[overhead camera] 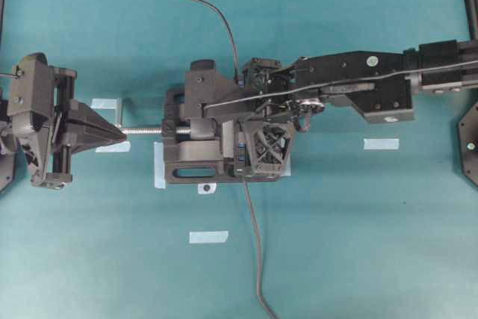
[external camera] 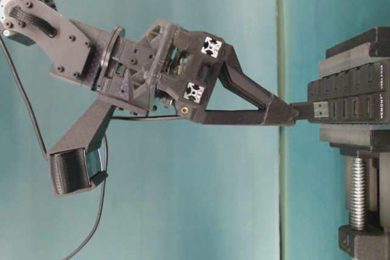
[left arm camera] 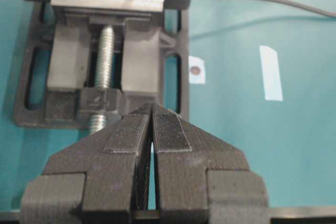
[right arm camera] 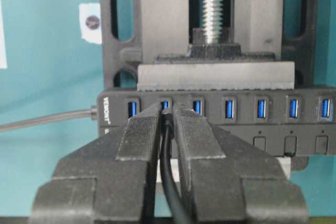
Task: Insert the USB into the second port from the front of the fixed hub.
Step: 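Carry the held plug along the hub and align it with the second port, then push the USB plug into the second port with the right gripper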
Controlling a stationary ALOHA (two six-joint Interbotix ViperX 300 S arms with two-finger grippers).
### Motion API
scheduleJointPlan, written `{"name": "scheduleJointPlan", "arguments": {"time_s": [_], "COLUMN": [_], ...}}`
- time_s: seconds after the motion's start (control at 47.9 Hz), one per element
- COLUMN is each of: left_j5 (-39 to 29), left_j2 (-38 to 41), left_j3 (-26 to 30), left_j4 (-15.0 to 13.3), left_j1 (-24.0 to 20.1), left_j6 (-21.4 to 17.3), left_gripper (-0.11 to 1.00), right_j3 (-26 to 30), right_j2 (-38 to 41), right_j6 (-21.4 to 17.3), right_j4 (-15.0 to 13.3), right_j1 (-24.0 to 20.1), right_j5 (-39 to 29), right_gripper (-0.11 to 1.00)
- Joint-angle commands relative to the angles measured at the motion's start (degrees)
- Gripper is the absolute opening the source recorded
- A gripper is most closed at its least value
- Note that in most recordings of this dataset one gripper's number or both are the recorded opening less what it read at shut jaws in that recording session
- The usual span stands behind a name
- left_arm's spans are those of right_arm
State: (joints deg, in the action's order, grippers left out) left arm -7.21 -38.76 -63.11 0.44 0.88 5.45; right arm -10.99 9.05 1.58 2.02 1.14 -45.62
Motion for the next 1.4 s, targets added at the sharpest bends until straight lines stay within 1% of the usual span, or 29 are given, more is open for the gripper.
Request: {"name": "scheduleJointPlan", "arguments": {"time_s": [0.0,0.313,0.793,1.002,1.378], "left_j5": [0.5,0.5,0.5,3.2,5.2], "left_j2": [-0.1,0.0,1.3,2.0,5.3], "left_j3": [1.2,1.1,1.4,1.1,2.0], "left_j4": [0.2,0.2,0.2,0.2,0.2], "left_j1": [-0.1,0.0,0.0,0.0,-0.1], "left_j6": [0.0,0.0,0.0,0.0,-0.2], "left_gripper": [0.00,0.00,0.00,0.00,0.00], "right_j3": [0.6,-0.6,-2.3,-2.6,-2.6], "right_j2": [-1.1,-1.1,-0.9,-0.8,-0.4], "right_j6": [-0.8,-2.0,-2.2,-2.3,-2.2], "right_j4": [0.1,0.1,0.1,0.1,0.1], "right_j1": [-0.3,-0.4,-0.4,-0.4,-0.4], "right_j5": [0.7,2.2,4.3,4.3,4.6], "right_gripper": [0.10,0.10,0.10,0.10,0.10]}}
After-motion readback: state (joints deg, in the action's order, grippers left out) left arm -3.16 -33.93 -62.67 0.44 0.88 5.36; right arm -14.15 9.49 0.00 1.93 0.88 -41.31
